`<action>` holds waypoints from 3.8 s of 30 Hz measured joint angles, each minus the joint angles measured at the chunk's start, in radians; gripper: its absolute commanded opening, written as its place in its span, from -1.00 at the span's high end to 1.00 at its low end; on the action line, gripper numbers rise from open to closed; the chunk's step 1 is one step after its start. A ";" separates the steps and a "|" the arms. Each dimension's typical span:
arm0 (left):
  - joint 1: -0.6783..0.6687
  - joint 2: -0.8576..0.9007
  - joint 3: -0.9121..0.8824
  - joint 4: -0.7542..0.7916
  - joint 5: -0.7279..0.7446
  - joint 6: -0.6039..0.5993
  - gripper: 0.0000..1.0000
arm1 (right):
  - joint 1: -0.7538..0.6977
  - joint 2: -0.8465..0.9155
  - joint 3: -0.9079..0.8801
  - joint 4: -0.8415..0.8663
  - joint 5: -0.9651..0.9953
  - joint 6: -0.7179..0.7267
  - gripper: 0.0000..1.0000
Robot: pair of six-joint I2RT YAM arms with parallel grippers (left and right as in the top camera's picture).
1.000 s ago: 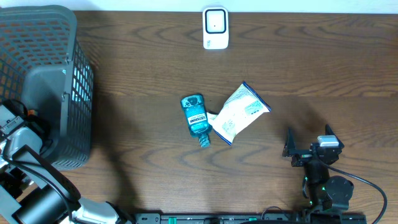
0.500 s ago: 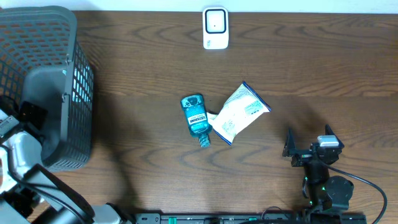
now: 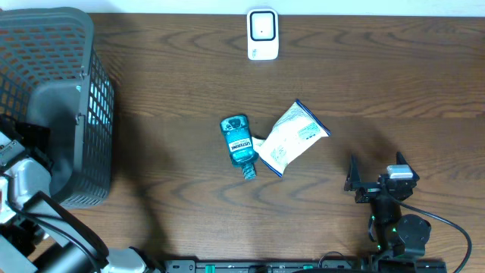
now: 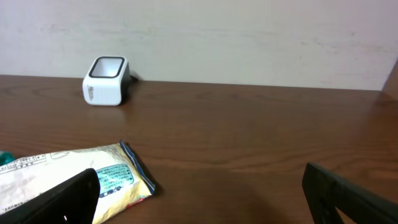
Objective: Scan the item barcode
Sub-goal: 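Reach into the basket and grasp the orange Kleenex tissue pack, then carry the tissue pack out and place it left of the bottle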
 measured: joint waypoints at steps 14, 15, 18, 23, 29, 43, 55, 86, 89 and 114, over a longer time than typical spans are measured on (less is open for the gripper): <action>-0.003 0.148 0.002 0.130 -0.016 -0.075 -0.66 | 0.000 0.000 0.000 0.000 0.000 0.000 -0.99; -0.003 0.151 0.004 0.135 -0.005 -0.076 -0.51 | 0.000 0.000 0.000 0.000 0.000 0.000 -0.99; -0.003 0.159 0.008 0.141 0.024 -0.069 -0.18 | 0.000 0.000 0.000 0.000 0.000 0.000 -0.99; 0.001 0.161 0.013 0.124 0.105 -0.046 0.27 | 0.000 0.000 0.000 0.000 0.000 0.000 -0.98; 0.003 0.153 0.013 0.095 0.168 -0.031 0.79 | 0.000 0.000 0.000 0.000 0.000 0.000 -0.99; 0.003 -0.402 0.008 0.096 0.193 0.031 0.86 | 0.000 0.000 0.000 0.000 0.000 0.000 -0.98; -0.019 -0.703 0.008 0.156 0.550 0.004 0.85 | 0.000 0.000 0.000 0.000 0.000 0.000 -0.99; -1.118 -0.251 -0.217 -0.215 0.129 -0.132 0.86 | 0.001 0.001 0.000 0.000 0.000 0.000 -0.98; -1.177 -0.184 -0.218 -0.112 0.093 -0.186 0.85 | 0.001 0.001 0.000 0.001 0.000 0.000 -0.98; -1.373 -0.217 -0.142 -0.029 0.034 -0.100 -0.96 | 0.001 0.001 0.000 0.000 0.000 0.000 -0.99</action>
